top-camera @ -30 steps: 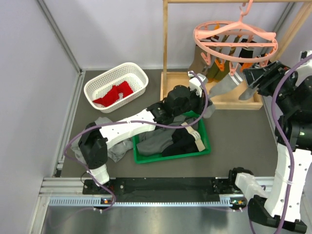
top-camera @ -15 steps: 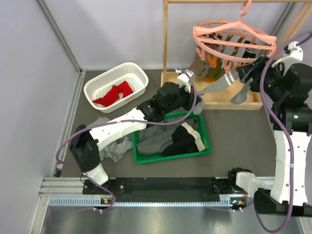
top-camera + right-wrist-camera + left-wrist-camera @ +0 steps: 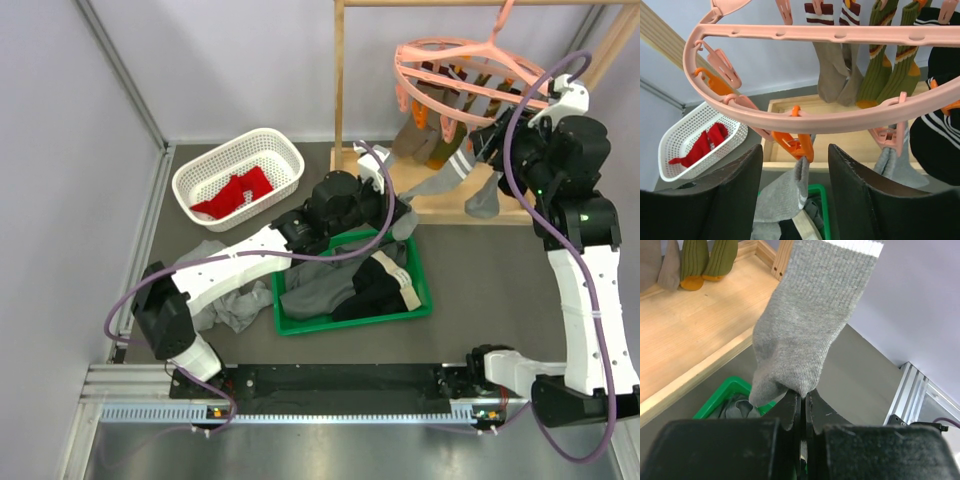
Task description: Remove the socks clipped to the hanger
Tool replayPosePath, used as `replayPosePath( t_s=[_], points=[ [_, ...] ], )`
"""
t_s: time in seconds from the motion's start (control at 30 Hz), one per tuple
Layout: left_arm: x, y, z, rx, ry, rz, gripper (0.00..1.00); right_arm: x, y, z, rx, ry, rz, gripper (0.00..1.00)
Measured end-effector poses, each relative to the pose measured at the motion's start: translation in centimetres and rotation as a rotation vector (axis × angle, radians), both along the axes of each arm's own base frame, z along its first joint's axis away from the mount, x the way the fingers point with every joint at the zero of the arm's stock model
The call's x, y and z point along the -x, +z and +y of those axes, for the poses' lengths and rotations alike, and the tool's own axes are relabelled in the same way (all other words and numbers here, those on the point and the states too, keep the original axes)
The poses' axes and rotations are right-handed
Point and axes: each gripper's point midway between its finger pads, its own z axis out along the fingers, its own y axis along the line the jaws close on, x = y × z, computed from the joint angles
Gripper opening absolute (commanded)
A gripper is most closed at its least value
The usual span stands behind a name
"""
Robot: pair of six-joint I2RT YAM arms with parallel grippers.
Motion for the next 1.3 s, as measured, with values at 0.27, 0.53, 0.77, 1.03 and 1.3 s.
replayPosePath(
  t_s=[0.27,0.53,0.77,1.03,1.3],
  points=[
    [0.6,0.0,0.0,0.011,-0.023,0.017,0.00,-1.1,-0.9,1.4,0.049,0.001,0.014,0.56],
    [0.9,-0.2,-0.1,0.009,-0.038,0.025,0.00,-2.0,-1.2,1.2,0.083,-0.042,0.011,0.51],
    [1.1,-0.2,0.0,0.012,-0.041,0.028,0.00,-2.5,-1.4,1.9,0.113,-0.034,0.009,0.30],
    [1.3,0.0,0.5,0.020,-0.032,0.033,0.00,-2.8,-1.6,2.2,0.137,-0.052,0.006,0.00],
    [0.7,-0.8,2.0,-0.011,0.051,0.045,0.00,-2.7,-1.4,2.2,0.128,-0.056,-0.001,0.00]
  ],
)
